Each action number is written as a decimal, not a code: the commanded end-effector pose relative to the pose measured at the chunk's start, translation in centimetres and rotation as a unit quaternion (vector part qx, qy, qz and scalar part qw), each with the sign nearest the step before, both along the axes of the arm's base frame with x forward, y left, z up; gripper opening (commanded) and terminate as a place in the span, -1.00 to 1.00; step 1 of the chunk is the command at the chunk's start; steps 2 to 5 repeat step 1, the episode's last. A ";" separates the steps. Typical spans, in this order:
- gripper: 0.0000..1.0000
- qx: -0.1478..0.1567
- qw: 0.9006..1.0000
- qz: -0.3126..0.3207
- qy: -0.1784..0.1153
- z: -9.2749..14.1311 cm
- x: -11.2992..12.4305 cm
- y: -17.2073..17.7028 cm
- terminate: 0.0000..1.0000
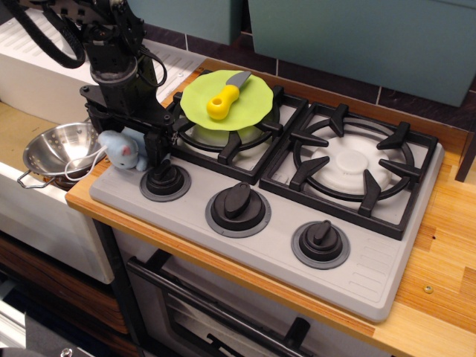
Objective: End effector transition from object to object
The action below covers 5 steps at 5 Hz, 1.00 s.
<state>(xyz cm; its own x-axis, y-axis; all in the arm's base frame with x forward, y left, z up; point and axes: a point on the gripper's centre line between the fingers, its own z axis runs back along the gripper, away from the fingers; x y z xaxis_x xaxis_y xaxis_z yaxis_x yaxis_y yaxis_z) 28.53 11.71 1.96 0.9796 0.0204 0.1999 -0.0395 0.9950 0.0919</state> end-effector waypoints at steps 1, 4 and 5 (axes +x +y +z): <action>1.00 -0.001 1.000 0.010 -0.004 -0.3 0.7 -0.1 1.00; 1.00 -0.001 1.000 0.010 -0.004 -0.3 0.7 -0.1 1.00; 1.00 -0.001 1.000 0.010 -0.004 -0.3 0.7 -0.1 1.00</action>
